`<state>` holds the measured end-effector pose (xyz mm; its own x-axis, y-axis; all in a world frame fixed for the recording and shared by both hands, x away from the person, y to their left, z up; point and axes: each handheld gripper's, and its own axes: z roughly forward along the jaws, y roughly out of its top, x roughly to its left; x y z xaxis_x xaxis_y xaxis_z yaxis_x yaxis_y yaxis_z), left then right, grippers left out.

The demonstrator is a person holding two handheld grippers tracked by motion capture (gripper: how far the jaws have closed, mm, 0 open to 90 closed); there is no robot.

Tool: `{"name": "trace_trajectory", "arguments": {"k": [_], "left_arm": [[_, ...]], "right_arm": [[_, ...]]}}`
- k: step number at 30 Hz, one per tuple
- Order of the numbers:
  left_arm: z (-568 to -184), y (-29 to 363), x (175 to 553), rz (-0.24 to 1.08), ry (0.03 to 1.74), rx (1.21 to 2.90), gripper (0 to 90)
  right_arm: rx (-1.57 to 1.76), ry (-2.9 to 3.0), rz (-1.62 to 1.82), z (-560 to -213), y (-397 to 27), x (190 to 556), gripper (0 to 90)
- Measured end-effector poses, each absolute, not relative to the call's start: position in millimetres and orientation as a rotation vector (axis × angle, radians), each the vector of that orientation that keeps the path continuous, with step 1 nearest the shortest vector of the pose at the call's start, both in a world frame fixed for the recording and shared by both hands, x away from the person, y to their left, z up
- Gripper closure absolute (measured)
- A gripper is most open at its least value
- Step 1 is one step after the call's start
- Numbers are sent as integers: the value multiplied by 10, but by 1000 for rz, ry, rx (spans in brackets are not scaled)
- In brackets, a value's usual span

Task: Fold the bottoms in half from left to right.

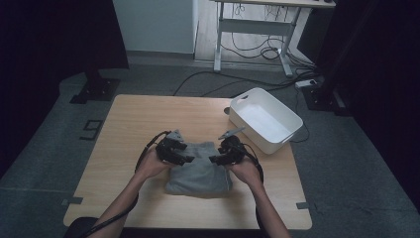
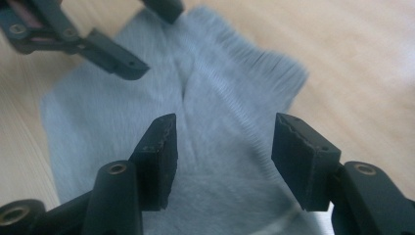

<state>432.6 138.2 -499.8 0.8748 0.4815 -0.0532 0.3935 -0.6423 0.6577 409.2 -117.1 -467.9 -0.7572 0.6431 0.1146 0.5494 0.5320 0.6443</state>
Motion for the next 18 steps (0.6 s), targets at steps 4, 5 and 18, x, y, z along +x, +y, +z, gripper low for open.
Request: {"name": "trace_trajectory", "arguments": {"k": [4, 5, 18], "left_arm": [[-5049, 1413, 4258, 214, 633, 2371, 389], [-5047, 1413, 4246, 227, 633, 2392, 429], [-4868, 1502, 4167, 290, 599, 2403, 852]], "right_arm": [[973, 2643, 977, -4796, -1236, 3945, 514], [972, 2648, 992, -4807, -1272, 3914, 544], [873, 2701, 950, -4695, -1260, 3839, 846]]}}
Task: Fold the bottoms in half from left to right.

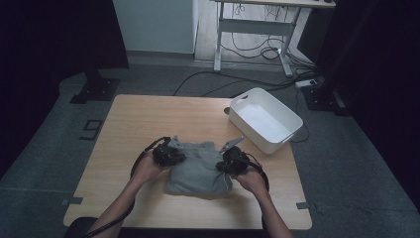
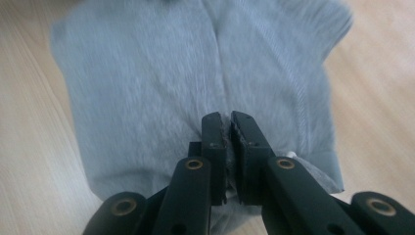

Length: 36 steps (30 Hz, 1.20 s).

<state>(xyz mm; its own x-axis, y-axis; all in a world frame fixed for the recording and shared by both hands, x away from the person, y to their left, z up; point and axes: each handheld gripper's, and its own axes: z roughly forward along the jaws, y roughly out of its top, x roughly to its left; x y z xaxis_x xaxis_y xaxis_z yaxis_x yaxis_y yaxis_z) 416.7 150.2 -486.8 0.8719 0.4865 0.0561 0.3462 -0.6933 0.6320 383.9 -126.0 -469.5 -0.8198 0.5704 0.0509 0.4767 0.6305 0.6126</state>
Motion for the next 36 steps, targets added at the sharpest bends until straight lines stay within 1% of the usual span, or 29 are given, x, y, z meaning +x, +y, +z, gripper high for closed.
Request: {"name": "trace_trajectory", "arguments": {"k": [5, 8, 11, 14, 18, 23, 25, 29, 31, 32, 33, 34, 35, 36], "left_arm": [[-4682, 1638, 4218, 293, 660, 2295, 852], [-4686, 1707, 4282, 296, 720, 2258, 852], [-4745, 1723, 4360, 304, 766, 2252, 850], [-4834, 1708, 4442, 321, 818, 2266, 847], [-5007, 1676, 4556, 327, 856, 2320, 840], [-5114, 1643, 4623, 318, 867, 2326, 829], [-5136, 1638, 4646, 326, 875, 2340, 793], [-5172, 1659, 4689, 309, 903, 2337, 751], [-5193, 1676, 4703, 306, 920, 2325, 710], [-5198, 1685, 4704, 318, 930, 2319, 666], [-5190, 1699, 4702, 336, 936, 2320, 609], [-5173, 1712, 4694, 348, 944, 2311, 559], [-5145, 1728, 4681, 359, 948, 2303, 506], [-5110, 1742, 4663, 374, 952, 2290, 440]], "right_arm": [[879, 2656, 997, -4507, -1260, 3916, 848], [900, 2614, 1022, -4448, -1257, 3999, 848], [931, 2593, 1016, -4459, -1229, 4110, 845], [977, 2577, 1022, -4559, -1196, 4254, 842], [1039, 2587, 979, -4800, -1165, 4433, 836], [1062, 2603, 935, -4988, -1145, 4493, 826], [1082, 2601, 932, -5022, -1162, 4512, 816], [1116, 2605, 925, -5090, -1181, 4544, 801], [1133, 2606, 928, -5130, -1184, 4558, 776], [1140, 2601, 931, -5141, -1186, 4561, 745], [1141, 2591, 927, -5141, -1191, 4561, 689], [1145, 2568, 916, -5125, -1198, 4554, 593], [1146, 2541, 903, -5098, -1213, 4544, 531], [1148, 2528, 918, -5064, -1238, 4530, 498]]}}
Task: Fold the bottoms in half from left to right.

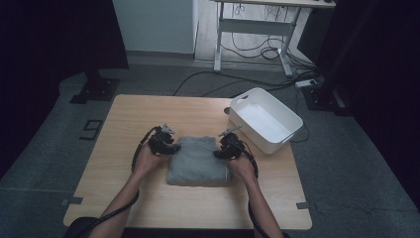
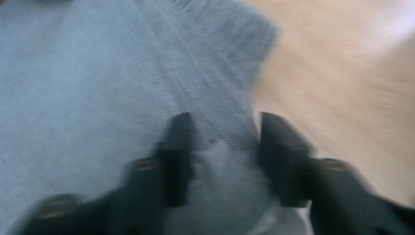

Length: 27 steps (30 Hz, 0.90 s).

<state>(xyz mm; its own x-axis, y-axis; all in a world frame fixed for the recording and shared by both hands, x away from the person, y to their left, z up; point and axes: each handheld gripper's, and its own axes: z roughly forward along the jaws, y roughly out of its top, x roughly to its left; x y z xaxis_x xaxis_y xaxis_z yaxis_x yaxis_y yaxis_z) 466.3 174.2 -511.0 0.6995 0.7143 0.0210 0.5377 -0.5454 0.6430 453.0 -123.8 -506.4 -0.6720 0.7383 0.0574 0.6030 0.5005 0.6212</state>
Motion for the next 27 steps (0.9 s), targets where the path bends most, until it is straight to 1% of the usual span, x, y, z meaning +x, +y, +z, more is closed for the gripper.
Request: {"name": "trace_trajectory", "arguments": {"k": [2, 3, 4, 5, 7, 8, 11, 15, 18, 27], "left_arm": [[-5028, 1773, 4617, 377, 952, 2257, 327], [-4974, 1788, 4577, 371, 956, 2229, 263], [-4944, 1796, 4542, 373, 956, 2209, 218], [-4910, 1806, 4502, 371, 951, 2194, 203], [-4875, 1811, 4415, 347, 949, 2183, 136], [-4880, 1812, 4362, 346, 942, 2176, 142], [-4992, 1802, 4237, 322, 953, 2197, 140], [-5227, 1792, 4150, 323, 986, 2251, 139], [-5338, 1791, 4134, 360, 1004, 2288, 139], [-5401, 1846, 4057, 373, 1012, 2277, 140]], "right_arm": [[1150, 2495, 949, -4982, -1303, 4491, 375], [1157, 2476, 956, -4938, -1336, 4465, 351], [1167, 2463, 968, -4883, -1382, 4430, 325], [1171, 2451, 975, -4850, -1407, 4403, 304], [1175, 2424, 999, -4779, -1471, 4322, 286], [1177, 2420, 1001, -4758, -1495, 4280, 270], [1168, 2422, 977, -4774, -1544, 4166, 269], [1203, 2441, 883, -4990, -1576, 4115, 263], [1234, 2438, 866, -5151, -1580, 4108, 261], [1229, 2417, 871, -5342, -1526, 4025, 268]]}}
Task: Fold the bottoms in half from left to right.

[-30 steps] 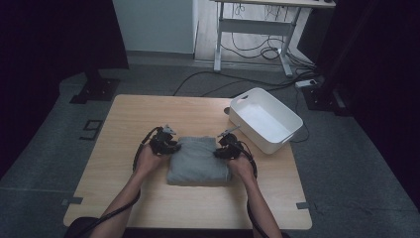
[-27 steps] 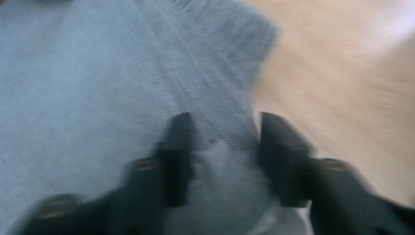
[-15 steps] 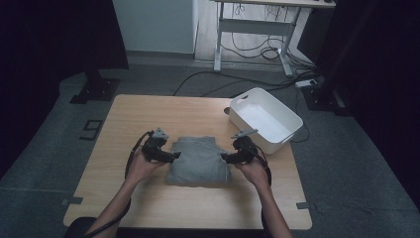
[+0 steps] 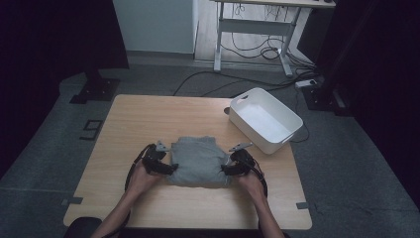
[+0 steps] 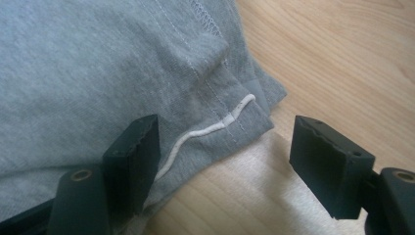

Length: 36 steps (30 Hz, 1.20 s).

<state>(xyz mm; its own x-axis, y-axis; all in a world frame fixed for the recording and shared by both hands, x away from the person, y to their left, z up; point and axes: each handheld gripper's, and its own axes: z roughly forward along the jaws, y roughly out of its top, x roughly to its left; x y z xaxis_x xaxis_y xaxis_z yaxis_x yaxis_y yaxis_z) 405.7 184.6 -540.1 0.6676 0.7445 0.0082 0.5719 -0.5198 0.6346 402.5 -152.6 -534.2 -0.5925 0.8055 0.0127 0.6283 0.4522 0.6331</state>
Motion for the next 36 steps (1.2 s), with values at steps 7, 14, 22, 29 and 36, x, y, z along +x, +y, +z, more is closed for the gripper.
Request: {"name": "trace_trajectory", "arguments": {"k": [7, 14, 22, 29, 36], "left_arm": [[-5409, 1932, 3791, 333, 982, 2285, 140], [-5400, 1971, 3427, 333, 923, 2316, 140], [-5406, 1999, 3131, 299, 901, 2318, 140], [-5381, 2013, 3047, 287, 845, 2320, 133], [-5125, 2338, 3199, 364, 876, 2163, 88]], "right_arm": [[1181, 2440, 899, -5363, -1500, 3795, 268], [1123, 2456, 912, -5375, -1453, 3474, 268], [1097, 2474, 916, -5379, -1447, 3181, 268], [1125, 2489, 960, -5387, -1499, 3082, 266], [1174, 2354, 1072, -5160, -1757, 3127, 167]]}}
